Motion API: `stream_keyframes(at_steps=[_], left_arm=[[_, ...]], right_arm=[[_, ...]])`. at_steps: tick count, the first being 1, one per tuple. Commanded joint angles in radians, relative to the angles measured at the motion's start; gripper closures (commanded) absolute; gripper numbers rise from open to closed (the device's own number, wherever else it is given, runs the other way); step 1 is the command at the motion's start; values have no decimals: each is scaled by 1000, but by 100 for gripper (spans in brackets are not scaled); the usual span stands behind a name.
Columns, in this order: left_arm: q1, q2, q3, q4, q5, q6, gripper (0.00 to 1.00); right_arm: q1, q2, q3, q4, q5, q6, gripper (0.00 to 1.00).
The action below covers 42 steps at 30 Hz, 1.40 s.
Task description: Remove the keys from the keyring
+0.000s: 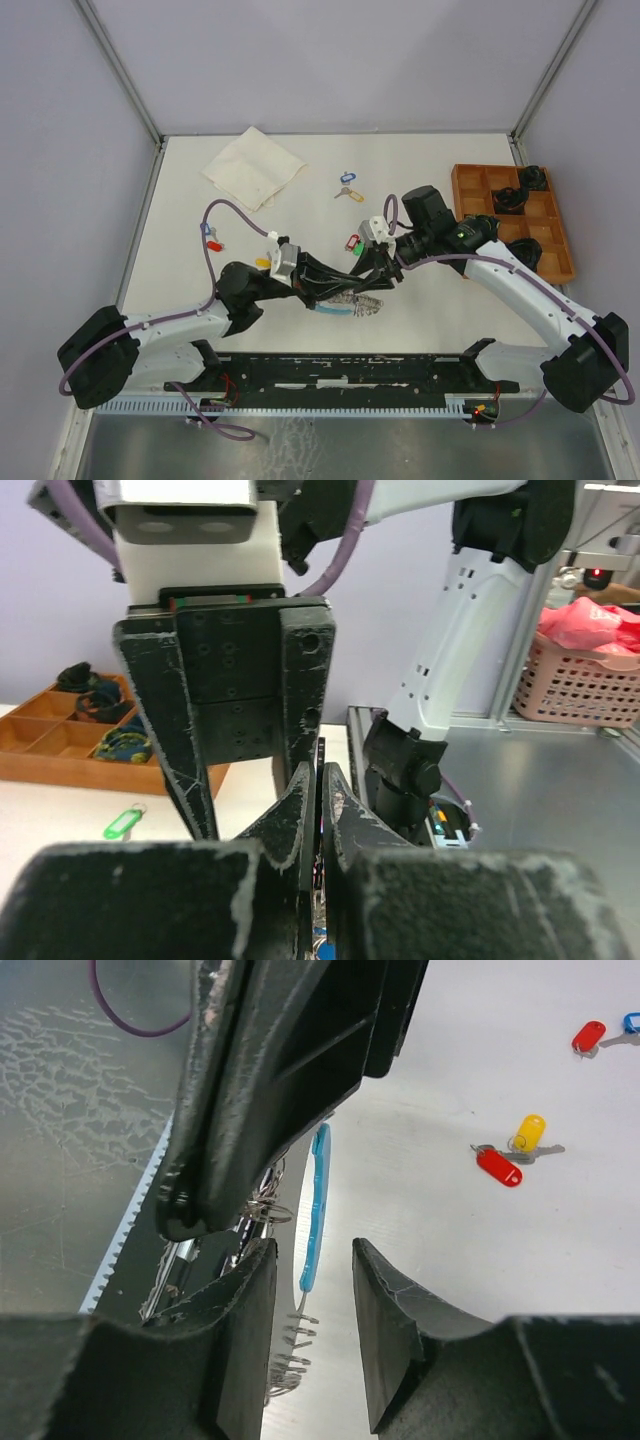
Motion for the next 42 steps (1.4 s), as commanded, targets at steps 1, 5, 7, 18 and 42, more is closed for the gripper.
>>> stream_keyframes(at_steps=[1, 5, 7, 18, 42], left_arm=[[29, 30, 59, 173, 154, -93, 97], [75, 53, 72, 246, 258, -166, 97], [83, 65, 87, 260, 302, -198, 97], [85, 157, 158, 336, 386, -273, 97], [85, 141, 140, 271, 257, -189, 97]], right_arm=[[0, -17, 13, 37, -89, 18, 57], [-7, -17, 67, -167, -150, -161, 58], [-9, -24, 82, -223, -160, -226, 57], [4, -33, 77, -133, -154, -114, 61], [17, -41, 74, -44, -139, 29, 72]])
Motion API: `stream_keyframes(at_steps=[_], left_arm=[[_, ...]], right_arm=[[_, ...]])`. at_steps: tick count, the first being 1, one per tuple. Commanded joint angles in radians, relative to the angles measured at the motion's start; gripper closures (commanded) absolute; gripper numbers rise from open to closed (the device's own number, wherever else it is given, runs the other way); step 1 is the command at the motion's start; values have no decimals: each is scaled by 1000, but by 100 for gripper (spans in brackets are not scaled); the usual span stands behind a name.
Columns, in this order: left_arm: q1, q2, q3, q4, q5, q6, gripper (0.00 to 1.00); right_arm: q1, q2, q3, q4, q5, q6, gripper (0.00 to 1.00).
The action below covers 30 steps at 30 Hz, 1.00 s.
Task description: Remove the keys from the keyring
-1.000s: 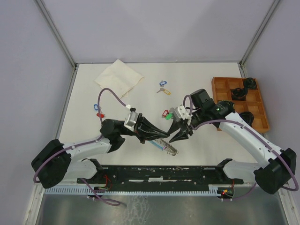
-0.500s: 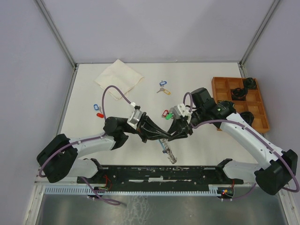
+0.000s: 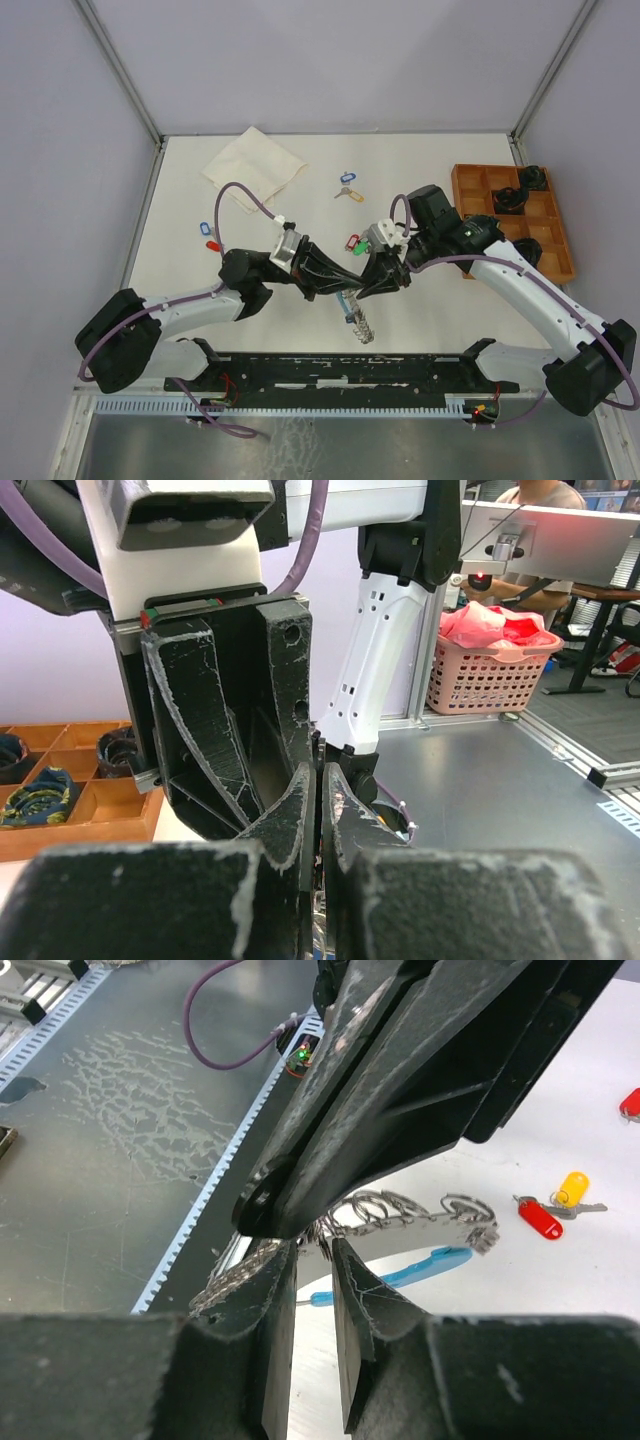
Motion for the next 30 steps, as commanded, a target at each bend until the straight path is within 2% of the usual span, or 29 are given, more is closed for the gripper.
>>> stream_keyframes(at_steps=[1, 4, 9, 14, 19, 23, 28, 30], left_arm=[[4, -12, 18, 63, -38, 23, 97], [5, -1, 19, 81, -39, 10, 97], [4, -9, 14, 87, -45, 11, 97], [5, -32, 8, 77, -47, 16, 97], [4, -49, -3, 73, -53, 22, 97], [5, -55, -6, 71, -55, 23, 97], [5, -55, -6, 70, -56, 24, 97], [5, -56, -6, 72, -56, 23, 97]], right_arm=[[10, -20, 5, 157, -6, 162, 72], [12, -19, 5, 175, -13, 189, 74], [13, -20, 8, 162, -14, 182, 88], [12, -18, 13, 139, -10, 156, 88], [12, -17, 22, 101, -22, 114, 80], [11, -16, 23, 89, -27, 100, 78], [12, -15, 23, 88, -25, 103, 82], [12, -15, 27, 89, -21, 108, 88]])
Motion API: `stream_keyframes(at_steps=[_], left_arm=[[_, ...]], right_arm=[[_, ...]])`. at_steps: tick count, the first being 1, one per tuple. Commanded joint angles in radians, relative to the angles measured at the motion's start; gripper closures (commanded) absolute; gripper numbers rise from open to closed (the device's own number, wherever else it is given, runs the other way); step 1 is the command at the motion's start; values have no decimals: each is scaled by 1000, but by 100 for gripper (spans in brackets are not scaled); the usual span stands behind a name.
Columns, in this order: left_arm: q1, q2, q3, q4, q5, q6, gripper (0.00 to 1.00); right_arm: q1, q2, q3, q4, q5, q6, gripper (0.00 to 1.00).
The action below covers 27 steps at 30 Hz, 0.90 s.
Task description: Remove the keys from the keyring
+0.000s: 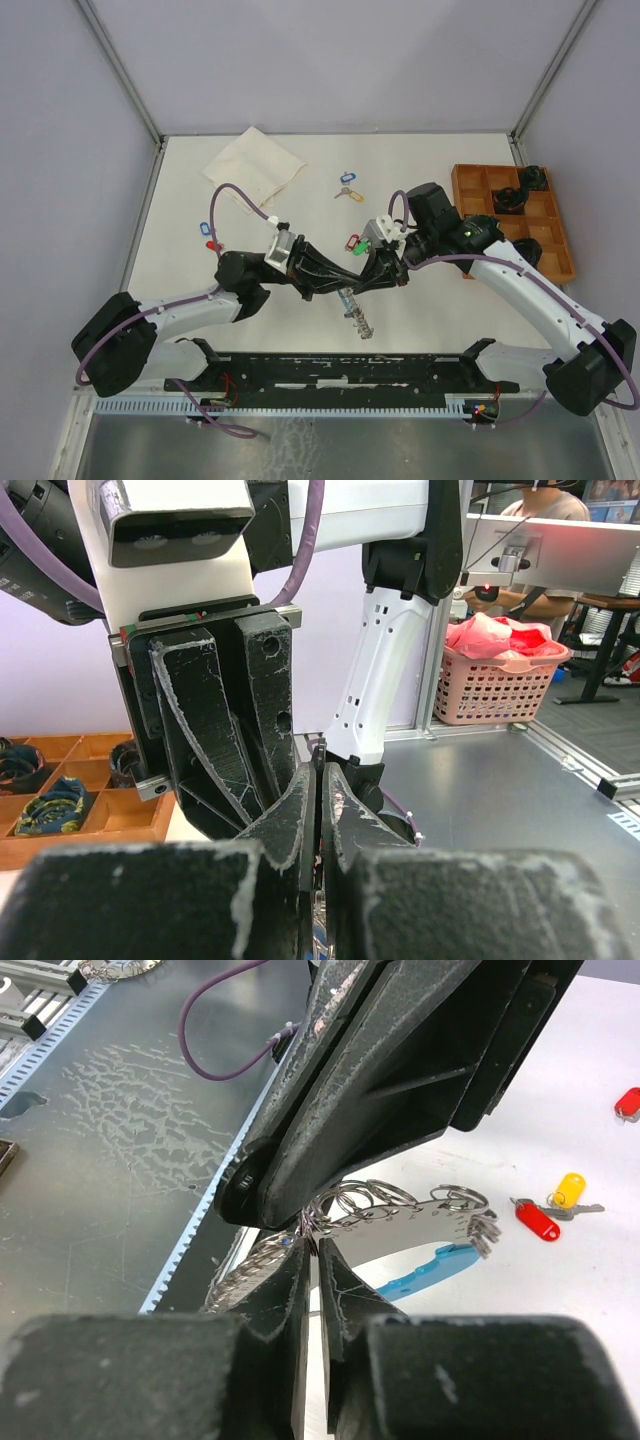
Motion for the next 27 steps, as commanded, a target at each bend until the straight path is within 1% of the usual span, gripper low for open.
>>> stream_keyframes(at_steps=[1, 3, 8, 12, 18, 25, 27], left_arm=[[0, -28, 7, 57, -29, 24, 97], [0, -30, 5, 57, -29, 26, 97], [0, -56, -3, 40, -34, 40, 97], [0, -112, -7, -70, -59, 110, 97], [-2, -198, -32, -202, -108, 210, 97], [-4, -220, -54, -243, -175, 251, 97], [-3, -226, -67, -245, -207, 265, 97]], right_arm=[[4, -14, 29, -2, -23, -2, 92], [2, -13, 31, 11, -23, 24, 99], [-9, -3, 18, 67, -34, 106, 99], [-26, 13, 0, 139, -60, 199, 99], [-51, 50, -43, 343, -95, 439, 99], [-54, 75, -122, 652, -47, 758, 99], [-58, 81, -153, 770, -33, 876, 99]])
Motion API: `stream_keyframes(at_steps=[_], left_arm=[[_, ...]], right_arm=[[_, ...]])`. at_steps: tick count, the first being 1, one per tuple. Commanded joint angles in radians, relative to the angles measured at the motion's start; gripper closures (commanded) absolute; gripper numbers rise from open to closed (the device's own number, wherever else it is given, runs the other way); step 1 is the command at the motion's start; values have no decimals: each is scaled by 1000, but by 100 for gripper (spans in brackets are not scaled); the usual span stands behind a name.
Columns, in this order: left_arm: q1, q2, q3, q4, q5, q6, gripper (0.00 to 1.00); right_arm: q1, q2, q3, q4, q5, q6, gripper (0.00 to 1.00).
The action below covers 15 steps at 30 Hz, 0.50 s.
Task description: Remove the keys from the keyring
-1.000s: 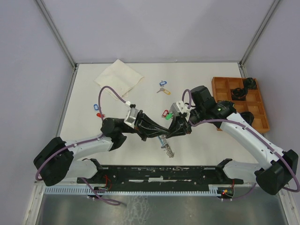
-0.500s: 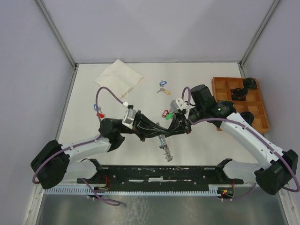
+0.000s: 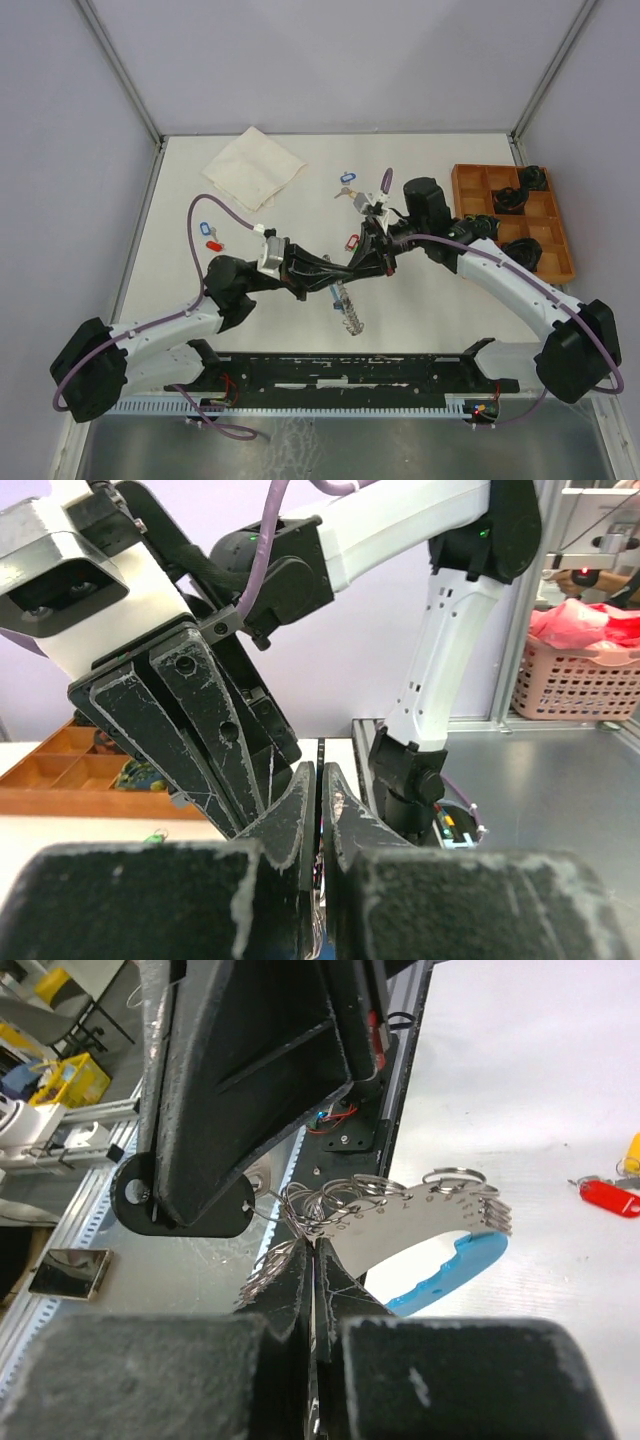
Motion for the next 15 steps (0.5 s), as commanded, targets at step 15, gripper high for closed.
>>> stream_keyframes(at_steps=[15], left_arm=[[-4, -80, -82, -24, -294, 122, 97]], right_arm=[[-74, 47, -148, 709, 193, 784, 100]])
